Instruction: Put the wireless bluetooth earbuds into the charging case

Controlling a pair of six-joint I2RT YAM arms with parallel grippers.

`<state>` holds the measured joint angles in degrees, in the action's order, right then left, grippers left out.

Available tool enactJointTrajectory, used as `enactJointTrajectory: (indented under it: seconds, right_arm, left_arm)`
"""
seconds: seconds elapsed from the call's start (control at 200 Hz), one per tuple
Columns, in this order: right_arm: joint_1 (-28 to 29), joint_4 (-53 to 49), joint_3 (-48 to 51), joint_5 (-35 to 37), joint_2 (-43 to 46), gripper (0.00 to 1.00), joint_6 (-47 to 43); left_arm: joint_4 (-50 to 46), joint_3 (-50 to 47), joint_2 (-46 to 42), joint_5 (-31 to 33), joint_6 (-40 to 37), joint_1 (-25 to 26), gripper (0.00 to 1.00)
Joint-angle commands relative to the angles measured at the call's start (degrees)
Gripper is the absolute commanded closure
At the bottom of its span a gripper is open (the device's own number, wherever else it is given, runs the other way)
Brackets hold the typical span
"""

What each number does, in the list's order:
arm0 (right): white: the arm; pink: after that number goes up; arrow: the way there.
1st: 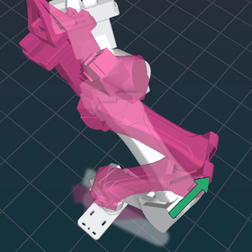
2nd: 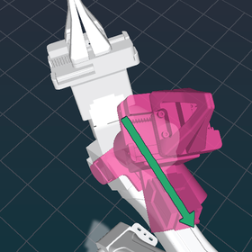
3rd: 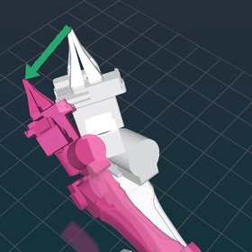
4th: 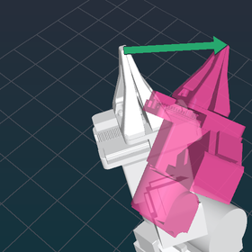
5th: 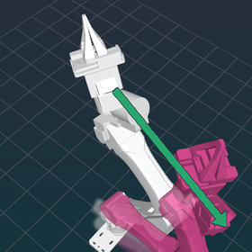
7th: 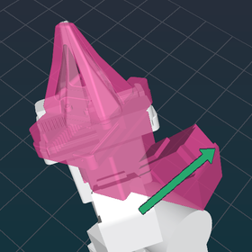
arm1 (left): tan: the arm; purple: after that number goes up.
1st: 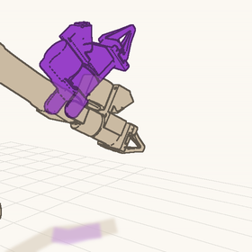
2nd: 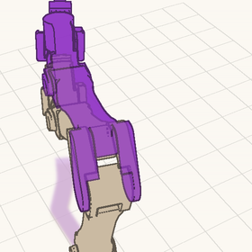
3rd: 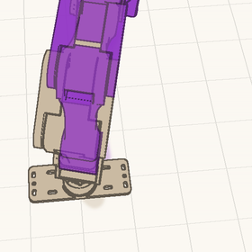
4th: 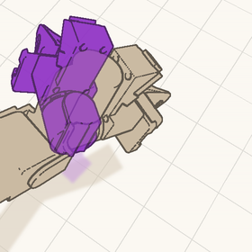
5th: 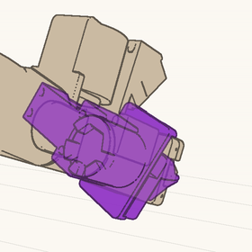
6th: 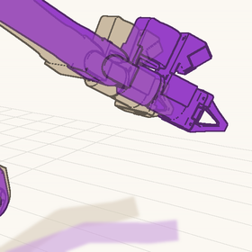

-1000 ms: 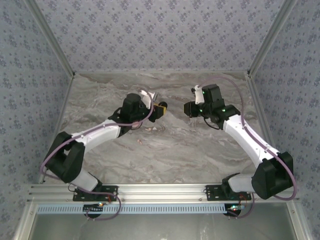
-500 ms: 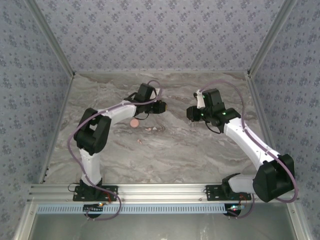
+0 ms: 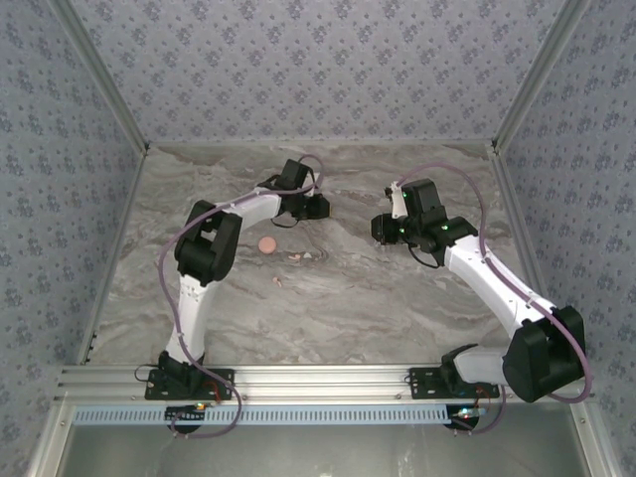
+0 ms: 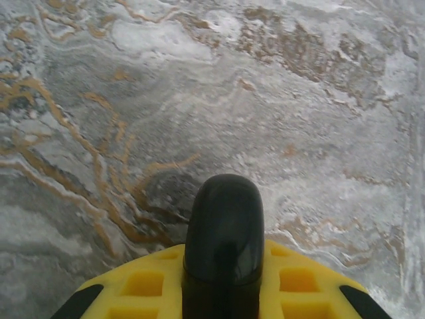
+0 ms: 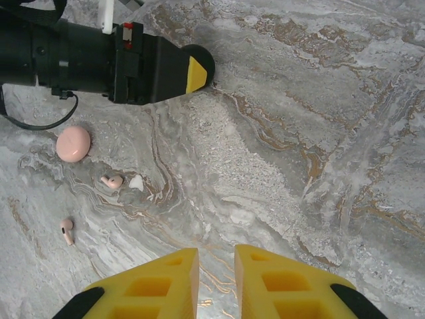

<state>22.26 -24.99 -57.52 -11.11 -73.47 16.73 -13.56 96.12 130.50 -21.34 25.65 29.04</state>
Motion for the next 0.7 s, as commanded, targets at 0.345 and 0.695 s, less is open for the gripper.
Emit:
enactJointTrajectory:
  seconds: [0.345, 0.695]
  right_arm:
    - [0.2, -2.1, 0.0, 1.5, 0.2, 0.78, 0.6]
    - [0.2, -2.4, -0.2, 1.7, 0.2, 0.74, 0.3]
  left_arm:
    - [-6.1, 9.3, 6.6, -1.4, -0.1, -0.8, 0.72]
    - [-11.6, 12.1, 3.3, 5.1, -5.2, -0.7, 0.39]
